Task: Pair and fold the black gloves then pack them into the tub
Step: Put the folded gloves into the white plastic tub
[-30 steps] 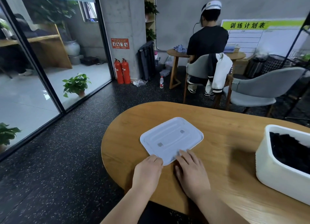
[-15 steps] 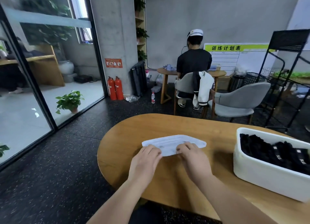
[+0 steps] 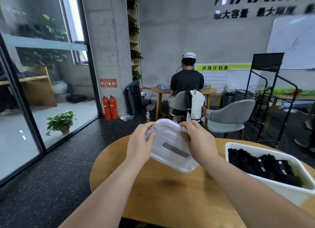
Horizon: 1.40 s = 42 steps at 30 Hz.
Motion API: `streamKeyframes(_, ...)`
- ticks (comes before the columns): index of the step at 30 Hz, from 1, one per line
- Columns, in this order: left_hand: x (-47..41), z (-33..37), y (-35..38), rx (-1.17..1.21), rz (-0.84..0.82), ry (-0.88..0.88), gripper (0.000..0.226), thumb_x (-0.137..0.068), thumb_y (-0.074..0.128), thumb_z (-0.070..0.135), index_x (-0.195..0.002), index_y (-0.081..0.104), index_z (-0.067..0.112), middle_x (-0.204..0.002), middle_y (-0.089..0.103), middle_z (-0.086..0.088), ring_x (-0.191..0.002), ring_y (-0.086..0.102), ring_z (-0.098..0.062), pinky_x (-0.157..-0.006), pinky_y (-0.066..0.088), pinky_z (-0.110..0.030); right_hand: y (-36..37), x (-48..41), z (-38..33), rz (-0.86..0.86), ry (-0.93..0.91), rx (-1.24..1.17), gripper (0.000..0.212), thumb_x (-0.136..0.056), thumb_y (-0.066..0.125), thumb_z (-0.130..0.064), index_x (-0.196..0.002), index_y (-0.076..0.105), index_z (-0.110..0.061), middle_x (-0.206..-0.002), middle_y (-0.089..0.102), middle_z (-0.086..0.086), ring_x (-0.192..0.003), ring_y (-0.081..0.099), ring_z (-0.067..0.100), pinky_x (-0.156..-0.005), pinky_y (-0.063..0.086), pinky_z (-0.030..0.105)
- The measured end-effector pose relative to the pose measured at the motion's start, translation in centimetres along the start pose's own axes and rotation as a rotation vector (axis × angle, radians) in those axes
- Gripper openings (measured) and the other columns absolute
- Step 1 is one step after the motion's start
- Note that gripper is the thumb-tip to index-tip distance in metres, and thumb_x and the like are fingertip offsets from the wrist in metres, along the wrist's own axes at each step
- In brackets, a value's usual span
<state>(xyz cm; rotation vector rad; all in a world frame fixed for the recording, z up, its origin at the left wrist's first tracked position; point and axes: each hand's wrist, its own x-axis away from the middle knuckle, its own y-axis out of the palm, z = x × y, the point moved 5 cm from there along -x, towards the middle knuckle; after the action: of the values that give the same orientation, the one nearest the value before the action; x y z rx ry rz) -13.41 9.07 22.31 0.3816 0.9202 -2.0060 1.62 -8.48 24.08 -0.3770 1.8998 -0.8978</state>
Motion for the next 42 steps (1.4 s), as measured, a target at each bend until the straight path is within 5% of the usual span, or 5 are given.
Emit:
streamKeyframes(6,-1.9,4.3,0.8,0.144,-0.008,0.104,0.022,-0.107,0.064,0.030,-0.123,0.060,0.045,-0.116,0.061,0.026,-0.107,0.055,0.016,-0.082,0.042,-0.002,-3.3,0.5,2.8,0.152,0.043,-0.051,0.034,-0.105,0.058,-0.035,-0.139,0.056,-0.033,-0.133,0.055,-0.011,-0.114,0.059,0.018,-0.075,0.048,0.031)
streamKeyframes(13,-3.9,7.7,2.9,0.282,0.046,0.142,0.020,-0.105,0.065,0.038,-0.125,0.067,0.038,-0.117,0.068,0.023,-0.106,0.062,0.004,-0.087,0.048,-0.008,-6.4,2.8,11.5,0.256,0.565,-0.257,0.082,-0.100,0.063,-0.051,-0.164,0.021,-0.021,-0.167,0.027,0.005,-0.154,0.027,0.028,-0.123,0.033,0.050)
streamKeyframes(27,-3.1,11.3,14.9,0.453,0.036,-0.220,0.009,-0.103,0.067,0.032,-0.108,0.060,0.035,-0.110,0.069,0.015,-0.098,0.068,-0.006,-0.074,0.049,-0.025,-13.7,7.8,19.4,0.342,0.831,-0.359,0.054,-0.105,0.058,-0.032,-0.153,0.038,-0.019,-0.145,0.058,0.007,-0.129,0.057,0.032,-0.095,0.046,0.042)
streamKeyframes(31,-1.9,12.0,19.7,0.435,-0.139,-0.248,0.016,-0.104,0.066,0.029,-0.120,0.069,0.029,-0.115,0.070,0.016,-0.098,0.067,-0.004,-0.085,0.055,-0.031,-15.0,9.9,22.5,0.276,0.885,-0.218,0.011,-0.106,0.053,-0.025,-0.110,0.055,-0.015,-0.107,0.063,0.007,-0.095,0.058,0.031,-0.076,0.047,0.044)
streamKeyframes(42,3.2,11.3,30.0,0.202,-0.588,-0.224,0.073,-0.103,0.064,0.027,-0.166,0.029,0.030,-0.160,0.047,0.006,-0.142,0.049,-0.026,-0.115,0.045,-0.046,-14.1,15.3,28.0,0.134,0.991,-0.047,0.029,-0.103,0.054,-0.015,-0.081,0.036,-0.019,-0.075,0.043,0.001,-0.063,0.039,0.016,-0.053,0.024,0.032)
